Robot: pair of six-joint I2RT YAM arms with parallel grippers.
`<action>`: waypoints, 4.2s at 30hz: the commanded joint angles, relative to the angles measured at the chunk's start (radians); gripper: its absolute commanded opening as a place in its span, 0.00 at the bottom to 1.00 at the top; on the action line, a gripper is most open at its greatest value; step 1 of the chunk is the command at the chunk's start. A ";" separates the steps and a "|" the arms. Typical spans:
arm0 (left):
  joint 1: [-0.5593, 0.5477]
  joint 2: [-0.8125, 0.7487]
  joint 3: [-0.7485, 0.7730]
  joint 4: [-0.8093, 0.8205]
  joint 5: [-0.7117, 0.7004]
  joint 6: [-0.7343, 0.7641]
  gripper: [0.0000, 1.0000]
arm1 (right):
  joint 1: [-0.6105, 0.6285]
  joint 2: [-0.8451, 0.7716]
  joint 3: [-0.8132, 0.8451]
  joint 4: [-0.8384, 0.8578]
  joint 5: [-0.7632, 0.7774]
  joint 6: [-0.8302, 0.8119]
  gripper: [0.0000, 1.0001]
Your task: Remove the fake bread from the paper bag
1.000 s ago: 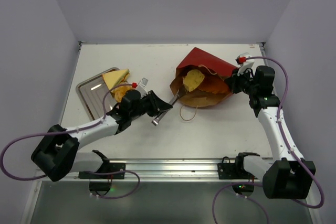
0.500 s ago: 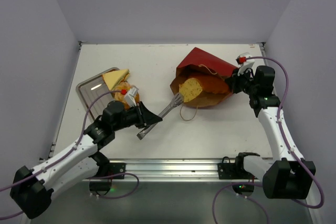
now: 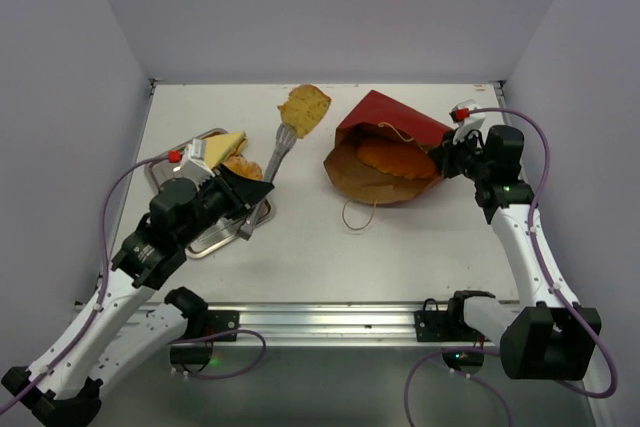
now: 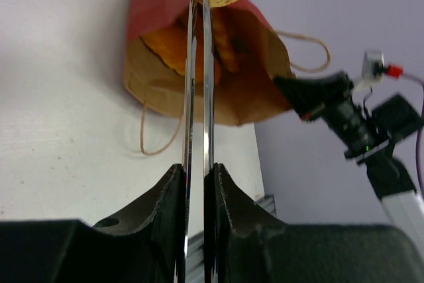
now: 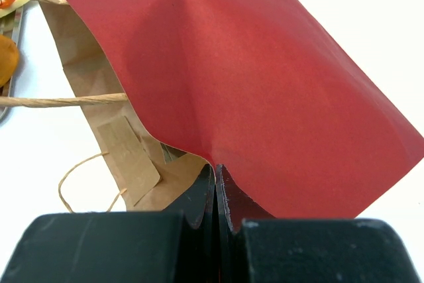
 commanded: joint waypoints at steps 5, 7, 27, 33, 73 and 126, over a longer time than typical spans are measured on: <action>0.193 0.057 0.072 -0.027 -0.207 -0.233 0.00 | -0.007 -0.040 0.001 0.042 -0.041 0.021 0.00; 0.212 0.077 0.081 -0.039 -0.282 -0.302 0.00 | -0.007 -0.045 0.001 0.042 -0.047 0.026 0.00; 0.480 0.175 0.075 -0.226 -0.415 -0.511 0.00 | -0.007 -0.065 0.001 0.044 -0.067 0.037 0.00; 0.617 0.187 0.021 -0.183 -0.289 -0.469 0.00 | -0.007 -0.062 0.000 0.045 -0.067 0.032 0.00; 0.690 0.212 -0.192 -0.053 -0.105 -0.440 0.38 | -0.007 -0.055 -0.002 0.047 -0.062 0.028 0.00; -0.118 0.232 -0.204 0.323 0.350 0.140 0.01 | -0.009 -0.022 0.018 -0.131 -0.142 -0.290 0.02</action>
